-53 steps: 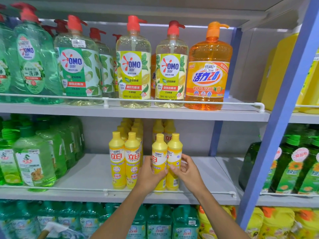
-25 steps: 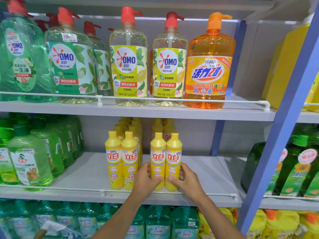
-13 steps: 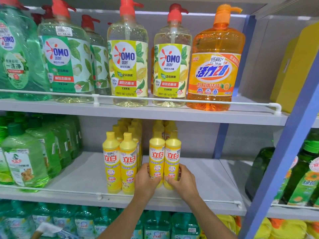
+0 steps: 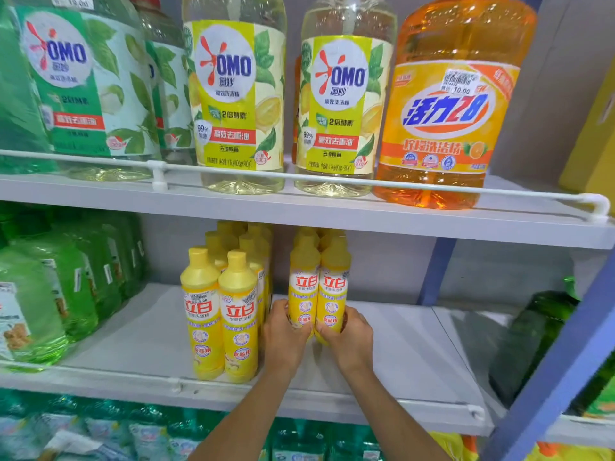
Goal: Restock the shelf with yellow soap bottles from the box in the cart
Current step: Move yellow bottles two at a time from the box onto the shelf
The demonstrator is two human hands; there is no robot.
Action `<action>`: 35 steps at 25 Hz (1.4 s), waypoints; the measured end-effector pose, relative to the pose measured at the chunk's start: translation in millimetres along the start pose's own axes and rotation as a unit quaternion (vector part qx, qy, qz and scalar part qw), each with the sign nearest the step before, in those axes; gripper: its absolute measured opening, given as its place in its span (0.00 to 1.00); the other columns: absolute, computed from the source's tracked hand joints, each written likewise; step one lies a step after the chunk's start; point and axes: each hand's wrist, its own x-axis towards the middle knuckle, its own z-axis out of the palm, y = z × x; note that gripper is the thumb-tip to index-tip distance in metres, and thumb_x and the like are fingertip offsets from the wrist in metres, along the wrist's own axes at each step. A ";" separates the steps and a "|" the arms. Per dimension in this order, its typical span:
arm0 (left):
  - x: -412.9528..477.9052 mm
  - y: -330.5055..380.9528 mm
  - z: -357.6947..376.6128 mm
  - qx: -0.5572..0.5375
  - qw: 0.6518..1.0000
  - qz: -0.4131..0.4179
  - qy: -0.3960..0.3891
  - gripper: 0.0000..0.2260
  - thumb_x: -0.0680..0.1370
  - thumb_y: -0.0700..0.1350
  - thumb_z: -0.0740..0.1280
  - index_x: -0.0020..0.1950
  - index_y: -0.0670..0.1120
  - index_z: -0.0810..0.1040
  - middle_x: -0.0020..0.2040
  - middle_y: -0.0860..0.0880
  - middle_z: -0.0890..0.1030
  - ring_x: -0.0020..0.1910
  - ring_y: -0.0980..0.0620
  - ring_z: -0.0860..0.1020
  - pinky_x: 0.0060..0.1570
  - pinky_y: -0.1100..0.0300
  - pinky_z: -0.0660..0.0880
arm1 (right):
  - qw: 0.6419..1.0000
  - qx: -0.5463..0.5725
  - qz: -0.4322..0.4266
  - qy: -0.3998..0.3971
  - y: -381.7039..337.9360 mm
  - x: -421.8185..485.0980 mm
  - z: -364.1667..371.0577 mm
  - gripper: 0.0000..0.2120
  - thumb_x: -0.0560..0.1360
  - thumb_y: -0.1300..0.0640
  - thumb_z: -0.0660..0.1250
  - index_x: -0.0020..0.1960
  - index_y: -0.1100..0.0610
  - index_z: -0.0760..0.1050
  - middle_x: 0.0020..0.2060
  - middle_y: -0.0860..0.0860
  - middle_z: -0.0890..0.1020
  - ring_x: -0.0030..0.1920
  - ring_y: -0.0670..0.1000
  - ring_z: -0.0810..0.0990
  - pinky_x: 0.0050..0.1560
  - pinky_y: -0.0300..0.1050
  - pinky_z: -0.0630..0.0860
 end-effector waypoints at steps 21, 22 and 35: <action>18.0 -5.5 8.1 -0.024 1.000 0.008 0.018 0.18 0.70 0.49 0.80 0.48 0.59 0.72 0.48 0.55 0.83 0.47 0.56 0.82 0.50 0.53 0.83 | 1.000 -0.004 0.007 -0.005 7.1 14.6 10.4 0.25 0.72 0.43 0.76 0.65 0.52 0.77 0.56 0.49 0.83 0.53 0.49 0.82 0.57 0.49 0.82; 17.5 -4.3 7.2 -0.020 1.000 0.006 0.018 0.18 0.69 0.50 0.80 0.50 0.58 0.73 0.49 0.54 0.83 0.47 0.55 0.82 0.51 0.53 0.83 | 1.000 -0.008 0.005 -0.011 6.0 14.9 9.0 0.25 0.72 0.43 0.76 0.65 0.52 0.77 0.56 0.49 0.83 0.53 0.49 0.82 0.57 0.49 0.82; -47.8 48.8 -75.9 0.394 0.863 0.140 -0.283 0.29 0.75 0.62 0.67 0.70 0.46 0.70 0.63 0.43 0.76 0.63 0.42 0.74 0.61 0.47 0.74 | 0.932 -0.247 -0.113 -0.239 -23.2 -38.7 -81.0 0.32 0.71 0.31 0.61 0.70 0.45 0.69 0.64 0.51 0.76 0.66 0.55 0.74 0.64 0.53 0.74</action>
